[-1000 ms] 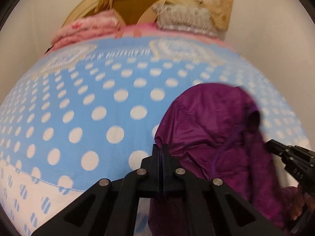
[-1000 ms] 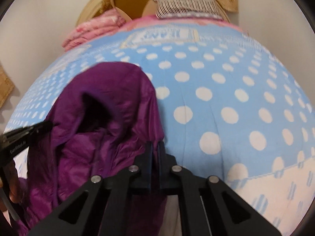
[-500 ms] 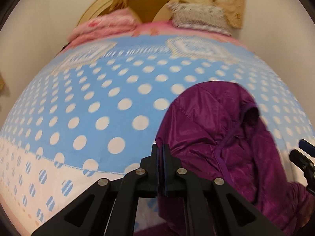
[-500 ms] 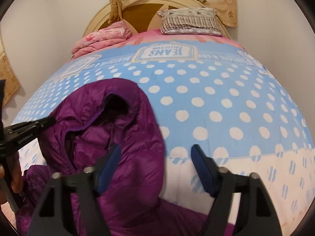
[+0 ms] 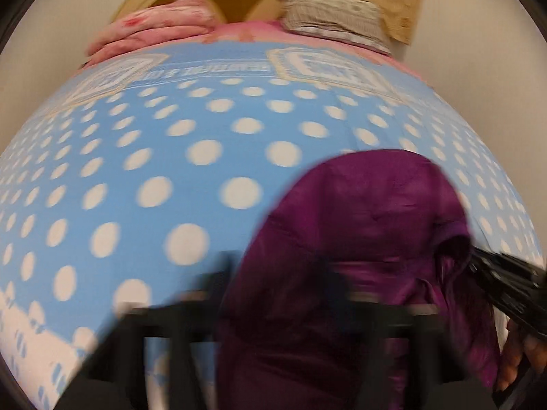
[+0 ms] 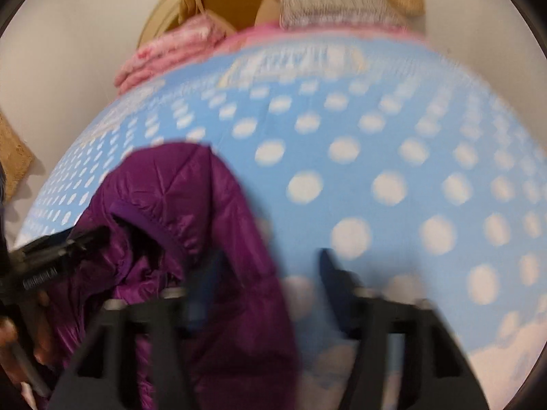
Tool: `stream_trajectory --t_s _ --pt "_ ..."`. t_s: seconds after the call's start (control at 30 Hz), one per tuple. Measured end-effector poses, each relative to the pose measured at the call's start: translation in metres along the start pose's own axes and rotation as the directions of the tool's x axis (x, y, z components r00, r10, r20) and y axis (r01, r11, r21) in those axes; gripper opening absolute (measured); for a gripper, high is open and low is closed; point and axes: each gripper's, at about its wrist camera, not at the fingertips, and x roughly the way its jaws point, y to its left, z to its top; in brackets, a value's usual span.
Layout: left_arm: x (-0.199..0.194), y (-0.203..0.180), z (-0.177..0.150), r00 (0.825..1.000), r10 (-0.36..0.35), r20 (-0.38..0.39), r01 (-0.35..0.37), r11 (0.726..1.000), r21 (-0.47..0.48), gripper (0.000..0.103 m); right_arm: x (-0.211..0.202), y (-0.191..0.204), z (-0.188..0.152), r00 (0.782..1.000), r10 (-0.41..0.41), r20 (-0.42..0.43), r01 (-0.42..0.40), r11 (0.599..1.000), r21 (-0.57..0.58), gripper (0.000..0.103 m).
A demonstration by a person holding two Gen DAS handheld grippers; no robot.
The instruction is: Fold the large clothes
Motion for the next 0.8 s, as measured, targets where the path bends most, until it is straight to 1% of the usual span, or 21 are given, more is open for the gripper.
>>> stream_trajectory --t_s 0.03,0.07,0.13,0.2,0.27,0.3,0.33,0.37,0.4,0.43,0.47,0.5,0.57,0.63,0.67,0.7,0.73,0.77,0.8 --pt "-0.005 -0.005 -0.001 1.0 -0.009 0.01 0.009 1.0 0.015 0.006 -0.004 0.004 -0.001 1.0 -0.002 0.016 0.002 1.0 -0.02 0.01" --pt "-0.015 -0.012 -0.002 0.999 -0.008 0.048 0.006 0.999 0.049 0.004 -0.008 0.005 -0.002 1.0 0.008 0.024 -0.007 1.0 -0.026 0.007" --pt "-0.037 -0.021 -0.003 0.994 -0.015 0.104 0.006 0.996 0.094 0.004 -0.029 0.007 -0.005 0.997 0.001 0.083 0.003 0.999 -0.045 0.006" --pt "-0.065 -0.024 -0.004 0.987 -0.042 0.153 0.026 0.994 0.102 0.003 -0.052 0.004 -0.011 0.991 0.011 0.13 -0.006 0.999 -0.036 0.006" --pt "-0.096 -0.03 -0.009 0.974 -0.081 0.212 0.055 0.99 0.128 0.003 -0.075 0.005 -0.018 0.985 0.008 0.173 0.001 0.999 -0.052 0.006" --pt "-0.107 -0.032 -0.013 0.968 -0.084 0.236 0.05 0.988 0.147 0.003 -0.092 0.005 -0.025 0.979 0.013 0.204 0.0 0.998 -0.062 0.006" --pt "-0.127 -0.036 -0.02 0.958 -0.096 0.27 0.051 0.984 0.17 0.003 -0.107 0.005 -0.031 0.973 0.012 0.23 0.004 0.997 -0.072 0.006" --pt "-0.136 -0.04 -0.025 0.952 -0.117 0.284 0.068 0.982 0.178 0.003 -0.115 0.006 -0.035 0.969 0.007 0.248 0.013 0.997 -0.081 0.006" --pt "-0.145 -0.042 -0.03 0.948 -0.121 0.295 0.066 0.98 0.189 0.004 -0.132 0.007 -0.044 0.96 -0.001 0.28 0.028 0.995 -0.093 0.006" --pt "-0.161 -0.046 -0.042 0.941 -0.117 0.318 0.049 0.976 0.214 0.004 -0.141 0.007 -0.049 0.956 0.001 0.294 0.029 0.995 -0.098 0.006" --pt "-0.169 -0.048 -0.049 0.936 -0.124 0.329 0.049 0.973 0.228 0.004 -0.153 0.008 -0.058 0.95 0.006 0.313 0.031 0.993 -0.112 0.006" --pt "-0.183 -0.049 -0.063 0.926 -0.13 0.353 0.041 0.968 0.248 0.004 -0.163 0.01 -0.067 0.944 0.005 0.33 0.038 0.992 -0.124 0.006" --pt "-0.205 -0.049 -0.086 0.914 -0.156 0.374 0.052 0.961 0.273 0.004 -0.178 0.013 -0.085 0.939 0.015 0.344 0.032 0.991 -0.132 0.006" --pt "-0.222 -0.046 -0.107 0.903 -0.175 0.393 0.066 0.959 0.275 0.004 -0.19 0.017 -0.106 0.935 0.017 0.354 0.036 0.989 -0.141 0.006" --pt "-0.228 -0.045 -0.119 0.9 -0.185 0.394 0.076 0.958 0.278 0.004 -0.193 0.019 -0.112 0.934 0.022 0.355 0.031 0.989 -0.142 0.006" --pt "-0.237 -0.043 -0.138 0.897 -0.191 0.4 0.079 0.957 0.279 0.005 -0.201 0.022 -0.128 0.934 0.027 0.356 0.029 0.988 -0.151 0.006" --pt "-0.24 -0.043 -0.149 0.895 -0.19 0.403 0.078 0.958 0.277 0.006 -0.206 0.026 -0.142 0.933 0.023 0.359 0.04 0.985 -0.169 0.006" --pt "-0.242 -0.043 -0.162 0.899 -0.188 0.395 0.076 0.956 0.282 0.008 -0.208 0.029 -0.153 0.936 0.028 0.35 0.041 0.981 -0.188 0.006" --pt "-0.243 -0.043 -0.18 0.909 -0.178 0.378 0.067 0.955 0.289 0.01 -0.209 0.03 -0.165 0.946 0.042 0.322 0.025 0.979 -0.202 0.006"
